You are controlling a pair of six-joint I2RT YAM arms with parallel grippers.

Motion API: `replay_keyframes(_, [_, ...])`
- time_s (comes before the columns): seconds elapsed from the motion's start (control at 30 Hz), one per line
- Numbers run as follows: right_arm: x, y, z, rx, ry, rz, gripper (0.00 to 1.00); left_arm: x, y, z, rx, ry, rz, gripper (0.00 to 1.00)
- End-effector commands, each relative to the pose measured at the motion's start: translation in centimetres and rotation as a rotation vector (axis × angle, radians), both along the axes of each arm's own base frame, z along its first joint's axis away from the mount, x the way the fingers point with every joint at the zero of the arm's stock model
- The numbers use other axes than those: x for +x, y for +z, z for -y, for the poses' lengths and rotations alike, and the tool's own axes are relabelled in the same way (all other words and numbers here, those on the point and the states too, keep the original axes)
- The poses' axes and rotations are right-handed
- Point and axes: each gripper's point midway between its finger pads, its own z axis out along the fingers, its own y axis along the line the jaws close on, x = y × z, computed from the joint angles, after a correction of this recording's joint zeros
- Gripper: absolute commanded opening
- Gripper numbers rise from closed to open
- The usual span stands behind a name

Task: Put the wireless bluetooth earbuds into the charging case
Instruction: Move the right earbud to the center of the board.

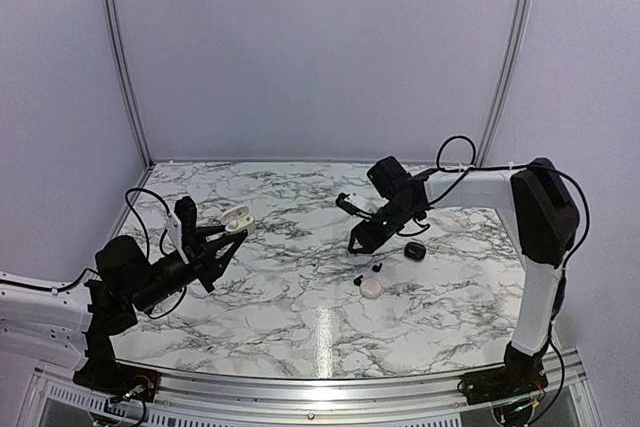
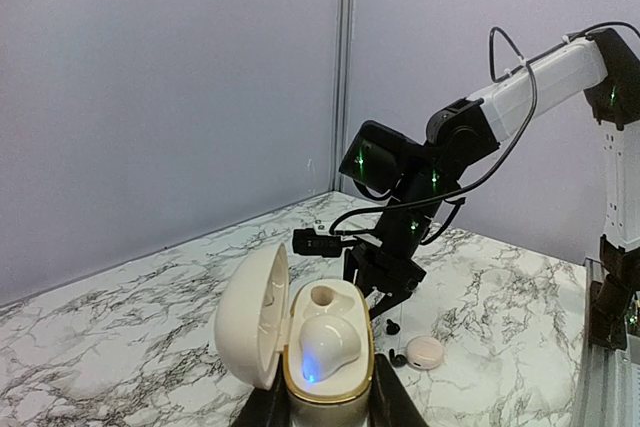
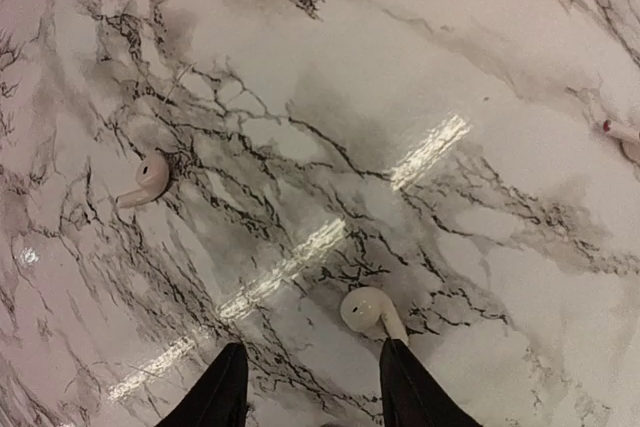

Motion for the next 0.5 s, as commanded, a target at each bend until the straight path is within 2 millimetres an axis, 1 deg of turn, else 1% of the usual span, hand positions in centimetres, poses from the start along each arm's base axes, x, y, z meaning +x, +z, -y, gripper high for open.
replay_keyframes(0.0, [1.7,-0.4,0.6,-0.098,0.01,0.03,0.46,0.0,1.9,0.1,-0.033,-0.001,0.031,0.0])
replay_keyframes(0.13, [2.0,-0.8,0.2,-0.101,0.026,0.022,0.46,0.0,1.8,0.0,-0.031,0.003,0.033,0.0])
replay_keyframes(0.3, [2.3,-2.0,0.2,-0.122,0.026,0.001,0.47,0.0,1.8,0.1,-0.029,0.001,0.034,0.0])
replay_keyframes(0.4, [2.1,-2.8,0.3,-0.138,0.032,-0.019,0.47,0.0,1.8,0.1,-0.029,0.0,0.034,0.0])
replay_keyframes(0.47, [1.9,-3.3,0.4,-0.141,0.035,-0.035,0.44,0.0,1.7,0.0,-0.028,0.003,0.033,0.0])
